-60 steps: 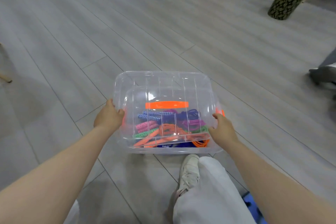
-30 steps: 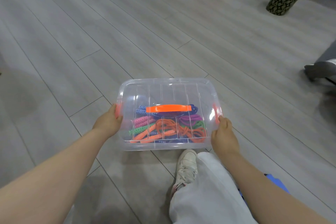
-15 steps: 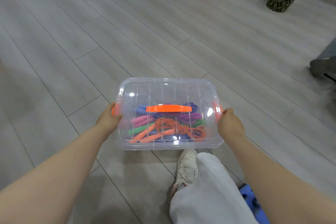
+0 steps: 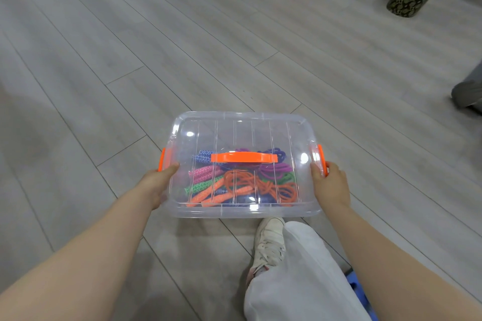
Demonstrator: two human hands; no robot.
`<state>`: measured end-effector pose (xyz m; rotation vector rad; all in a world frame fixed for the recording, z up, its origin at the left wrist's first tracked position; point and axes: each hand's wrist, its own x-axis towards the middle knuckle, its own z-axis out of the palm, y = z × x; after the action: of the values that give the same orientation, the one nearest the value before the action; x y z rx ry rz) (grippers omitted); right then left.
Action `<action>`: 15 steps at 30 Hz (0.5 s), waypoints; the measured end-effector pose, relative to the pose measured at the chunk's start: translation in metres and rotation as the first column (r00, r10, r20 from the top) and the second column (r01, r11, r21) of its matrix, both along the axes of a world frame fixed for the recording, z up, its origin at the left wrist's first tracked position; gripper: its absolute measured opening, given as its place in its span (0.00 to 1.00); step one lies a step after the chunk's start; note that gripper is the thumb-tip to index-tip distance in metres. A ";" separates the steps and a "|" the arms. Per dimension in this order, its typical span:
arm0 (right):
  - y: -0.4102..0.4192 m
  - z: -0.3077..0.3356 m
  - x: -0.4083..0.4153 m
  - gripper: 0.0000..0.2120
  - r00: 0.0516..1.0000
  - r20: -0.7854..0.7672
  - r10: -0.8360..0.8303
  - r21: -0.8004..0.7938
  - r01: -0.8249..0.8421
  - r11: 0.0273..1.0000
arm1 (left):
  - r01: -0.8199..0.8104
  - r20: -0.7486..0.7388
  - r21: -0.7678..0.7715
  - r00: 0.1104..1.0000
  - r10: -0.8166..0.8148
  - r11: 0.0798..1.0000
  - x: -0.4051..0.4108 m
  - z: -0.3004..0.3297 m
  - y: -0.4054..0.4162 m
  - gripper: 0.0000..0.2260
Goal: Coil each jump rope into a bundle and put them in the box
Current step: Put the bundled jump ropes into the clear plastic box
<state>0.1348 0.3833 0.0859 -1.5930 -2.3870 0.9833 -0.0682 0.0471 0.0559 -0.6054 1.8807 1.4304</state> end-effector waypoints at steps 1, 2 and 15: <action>-0.001 0.001 -0.002 0.21 1.000 0.002 -0.001 0.006 0.001 1.000 | 0.003 -0.017 0.004 1.000 -0.003 1.000 0.002 0.001 0.003 0.18; -0.003 0.001 -0.005 0.20 1.000 -0.015 -0.027 -0.023 0.026 0.999 | -0.003 -0.035 0.013 0.999 0.003 1.000 0.003 0.000 0.005 0.14; -0.011 0.000 -0.014 0.17 0.996 -0.059 -0.065 -0.053 0.062 0.997 | -0.070 -0.106 0.031 0.992 0.073 0.997 0.005 -0.001 0.005 0.28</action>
<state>0.1213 0.3721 0.0858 -1.6209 -2.2742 1.0735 -0.0628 0.0518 0.0548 -0.5991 1.9363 1.5604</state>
